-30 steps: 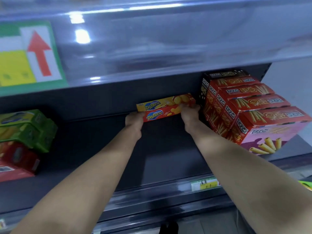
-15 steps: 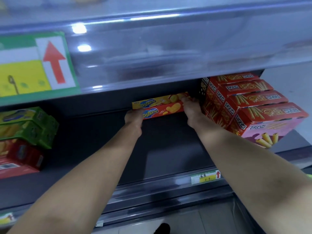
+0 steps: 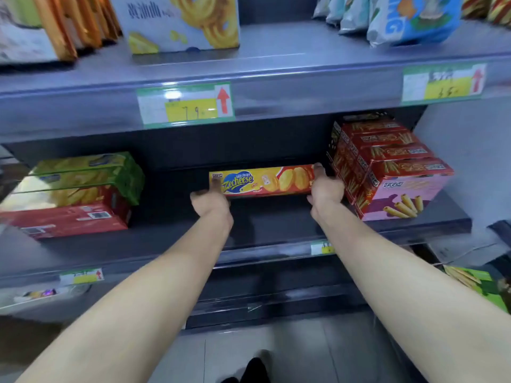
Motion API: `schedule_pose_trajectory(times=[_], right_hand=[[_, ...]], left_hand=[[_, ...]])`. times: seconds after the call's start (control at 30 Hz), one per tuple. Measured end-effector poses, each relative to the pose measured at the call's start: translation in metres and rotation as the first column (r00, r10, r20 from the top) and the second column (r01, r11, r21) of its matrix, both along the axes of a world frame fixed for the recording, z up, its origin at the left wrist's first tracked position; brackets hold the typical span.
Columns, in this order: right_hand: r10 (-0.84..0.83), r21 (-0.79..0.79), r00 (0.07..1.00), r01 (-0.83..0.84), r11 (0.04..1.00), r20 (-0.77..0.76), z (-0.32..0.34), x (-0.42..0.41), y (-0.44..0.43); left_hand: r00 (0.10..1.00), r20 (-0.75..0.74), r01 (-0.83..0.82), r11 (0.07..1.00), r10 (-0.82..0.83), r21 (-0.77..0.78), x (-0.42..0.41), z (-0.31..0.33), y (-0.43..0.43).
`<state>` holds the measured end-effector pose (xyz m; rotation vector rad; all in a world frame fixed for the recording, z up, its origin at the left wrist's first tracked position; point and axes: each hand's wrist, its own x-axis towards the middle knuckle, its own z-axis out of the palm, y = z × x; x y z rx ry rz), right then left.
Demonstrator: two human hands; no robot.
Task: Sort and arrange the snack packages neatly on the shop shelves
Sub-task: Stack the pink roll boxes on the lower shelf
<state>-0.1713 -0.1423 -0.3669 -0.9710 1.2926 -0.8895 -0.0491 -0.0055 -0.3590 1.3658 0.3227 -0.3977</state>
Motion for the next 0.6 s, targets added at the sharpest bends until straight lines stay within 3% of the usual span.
schedule_pose_trajectory(times=[0.07, 0.27, 0.5, 0.6], right_hand=[[0.038, -0.008, 0.999, -0.038, 0.999, -0.03, 0.013, -0.001, 0.022], [0.134, -0.028, 0.991, -0.135, 0.99, -0.021, 0.042, 0.013, 0.087], [0.209, -0.079, 0.977, -0.212, 0.974, -0.047, 0.055, 0.053, 0.176], [0.227, -0.021, 0.974, -0.227, 0.974, -0.004, 0.052, 0.083, 0.232]], left_hand=[[0.998, -0.017, -0.053, 0.996, 0.052, -0.073, -0.006, 0.014, 0.025], [0.998, -0.001, -0.069, 0.993, 0.069, -0.094, 0.005, 0.04, 0.099], [0.995, -0.02, -0.1, 0.994, 0.099, -0.046, 0.045, 0.044, 0.198], [0.993, 0.009, -0.116, 0.993, 0.116, -0.038, 0.073, 0.047, 0.256]])
